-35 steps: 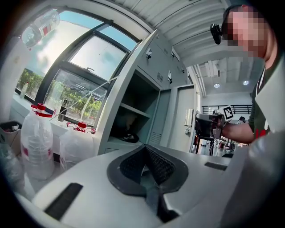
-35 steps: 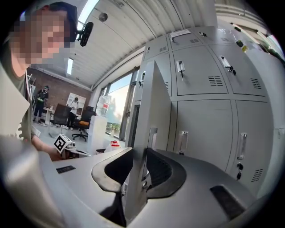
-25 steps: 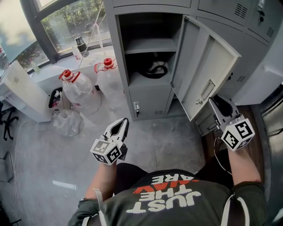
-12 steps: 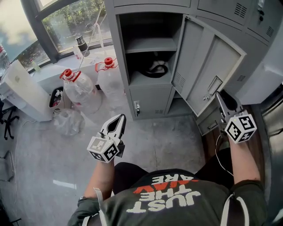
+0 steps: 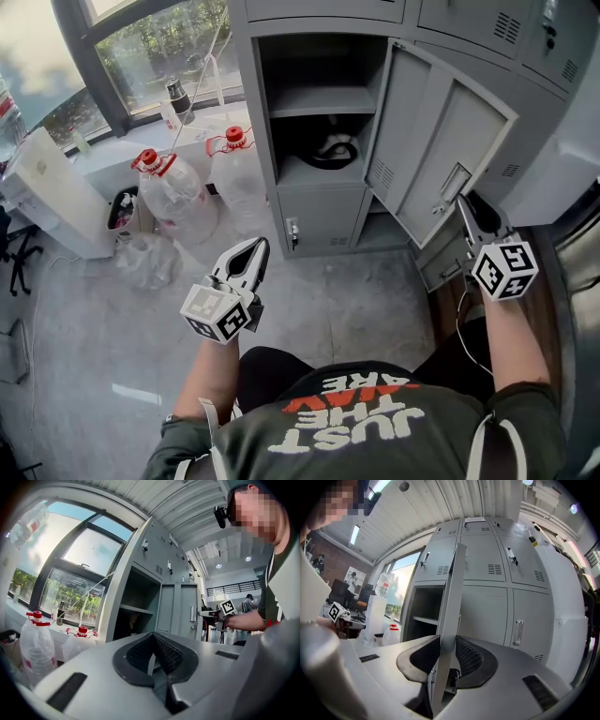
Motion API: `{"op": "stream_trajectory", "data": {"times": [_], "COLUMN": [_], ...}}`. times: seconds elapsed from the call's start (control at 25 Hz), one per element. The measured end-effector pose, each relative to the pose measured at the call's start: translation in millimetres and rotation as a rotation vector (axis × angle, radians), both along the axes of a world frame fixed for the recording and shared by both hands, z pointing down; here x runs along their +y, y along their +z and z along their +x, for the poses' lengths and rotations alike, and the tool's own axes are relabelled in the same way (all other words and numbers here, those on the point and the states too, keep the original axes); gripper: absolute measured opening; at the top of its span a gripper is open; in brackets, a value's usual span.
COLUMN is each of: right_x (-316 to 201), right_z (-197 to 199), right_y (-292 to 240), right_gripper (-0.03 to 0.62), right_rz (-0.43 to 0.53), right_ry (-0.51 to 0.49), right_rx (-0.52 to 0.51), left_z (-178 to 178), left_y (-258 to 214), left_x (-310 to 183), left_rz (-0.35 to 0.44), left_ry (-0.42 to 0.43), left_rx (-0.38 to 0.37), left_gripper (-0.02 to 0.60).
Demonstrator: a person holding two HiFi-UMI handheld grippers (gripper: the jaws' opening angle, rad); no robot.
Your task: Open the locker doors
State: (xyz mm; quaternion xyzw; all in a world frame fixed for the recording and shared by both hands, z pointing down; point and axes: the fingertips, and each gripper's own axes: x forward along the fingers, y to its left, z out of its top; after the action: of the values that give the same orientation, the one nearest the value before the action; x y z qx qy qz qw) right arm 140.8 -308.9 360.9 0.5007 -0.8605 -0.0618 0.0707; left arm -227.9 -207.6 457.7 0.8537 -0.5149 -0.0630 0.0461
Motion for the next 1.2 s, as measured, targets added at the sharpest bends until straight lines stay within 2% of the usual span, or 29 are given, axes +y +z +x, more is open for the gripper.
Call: {"op": "stream_trajectory", "data": {"times": [0.2, 0.32, 0.44, 0.56, 0.68, 0.92, 1.2], "right_x": [13, 25, 39, 51, 59, 64, 61], "right_z": [8, 13, 3, -24, -63, -145, -210], "right_y": [17, 44, 83, 128, 163, 185, 206], "right_gripper": [0.123, 0.127, 0.127, 0.127, 0.127, 0.111, 0.066], "right_rz": [-0.043, -0.108, -0.194, -0.279, -0.319, -0.315, -0.324], "right_ry": [0.029, 0.039, 0.008, -0.066, -0.167, -0.349, -0.441], "right_rx": [-0.037, -0.083, -0.100, -0.094, -0.068, -0.032, -0.035], "left_z": [3, 0, -3, -6, -7, -9, 1], "left_y": [2, 5, 9, 18, 33, 65, 97], "left_x": [3, 5, 7, 8, 9, 14, 22], "left_rz": [-0.012, -0.020, -0.029, -0.042, -0.064, -0.110, -0.144], "left_ry": [0.007, 0.003, -0.006, -0.016, -0.029, -0.057, -0.054], "left_rx": [-0.008, -0.010, -0.007, -0.005, -0.008, -0.014, -0.016], "left_gripper": [-0.001, -0.002, -0.002, -0.002, -0.001, -0.002, -0.002]}}
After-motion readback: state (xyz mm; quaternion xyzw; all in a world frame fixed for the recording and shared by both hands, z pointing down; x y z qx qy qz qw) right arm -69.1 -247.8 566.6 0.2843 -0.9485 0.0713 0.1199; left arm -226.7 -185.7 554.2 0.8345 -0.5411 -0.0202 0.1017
